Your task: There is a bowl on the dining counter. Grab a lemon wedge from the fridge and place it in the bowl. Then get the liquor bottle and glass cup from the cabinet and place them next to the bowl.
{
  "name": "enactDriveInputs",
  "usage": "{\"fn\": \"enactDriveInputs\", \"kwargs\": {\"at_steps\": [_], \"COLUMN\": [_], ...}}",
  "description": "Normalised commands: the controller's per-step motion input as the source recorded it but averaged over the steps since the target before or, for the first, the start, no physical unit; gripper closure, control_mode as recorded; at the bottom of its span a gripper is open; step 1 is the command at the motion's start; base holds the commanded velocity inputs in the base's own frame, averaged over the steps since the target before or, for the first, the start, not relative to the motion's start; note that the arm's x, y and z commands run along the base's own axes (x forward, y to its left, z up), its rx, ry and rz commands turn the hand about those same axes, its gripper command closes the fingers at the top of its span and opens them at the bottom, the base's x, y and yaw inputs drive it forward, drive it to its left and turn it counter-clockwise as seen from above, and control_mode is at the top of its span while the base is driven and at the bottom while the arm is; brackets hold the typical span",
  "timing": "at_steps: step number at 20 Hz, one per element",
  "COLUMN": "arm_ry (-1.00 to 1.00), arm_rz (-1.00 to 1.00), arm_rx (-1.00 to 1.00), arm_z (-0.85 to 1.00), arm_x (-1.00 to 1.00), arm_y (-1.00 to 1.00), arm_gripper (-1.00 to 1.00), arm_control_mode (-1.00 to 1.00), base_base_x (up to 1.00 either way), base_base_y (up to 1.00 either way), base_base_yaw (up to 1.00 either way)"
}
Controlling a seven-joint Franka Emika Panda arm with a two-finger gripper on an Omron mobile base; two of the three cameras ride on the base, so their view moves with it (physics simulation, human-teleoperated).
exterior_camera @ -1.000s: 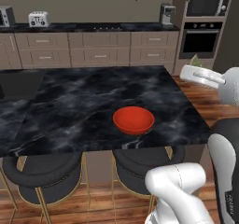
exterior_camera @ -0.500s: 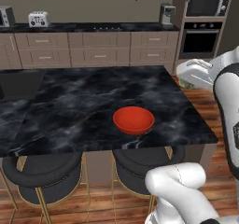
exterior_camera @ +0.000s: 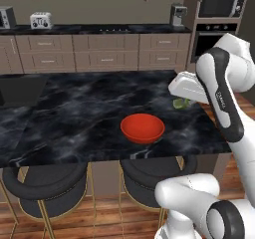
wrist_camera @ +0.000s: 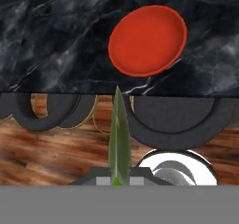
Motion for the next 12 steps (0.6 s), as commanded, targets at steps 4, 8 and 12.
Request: {"fn": "enactDriveInputs", "kwargs": {"at_steps": [4,8,12], "arm_ry": [0.13,0.00,0.00], "arm_rz": [0.22,0.19,0.18], "arm_rx": [-0.07,-0.06,-0.06], "arm_z": [-0.39,-0.26,-0.36], "arm_x": [0.64,0.54,0.50], "arm_y": [0.00,0.00,0.00], "arm_gripper": [1.00,1.00,1.00], "arm_control_mode": [-1.00,-1.00,-1.00], "base_base_x": [0.00,0.00,0.00], "base_base_y": [0.00,0.00,0.00], "base_base_yaw": [0.00,0.00,0.00]}}
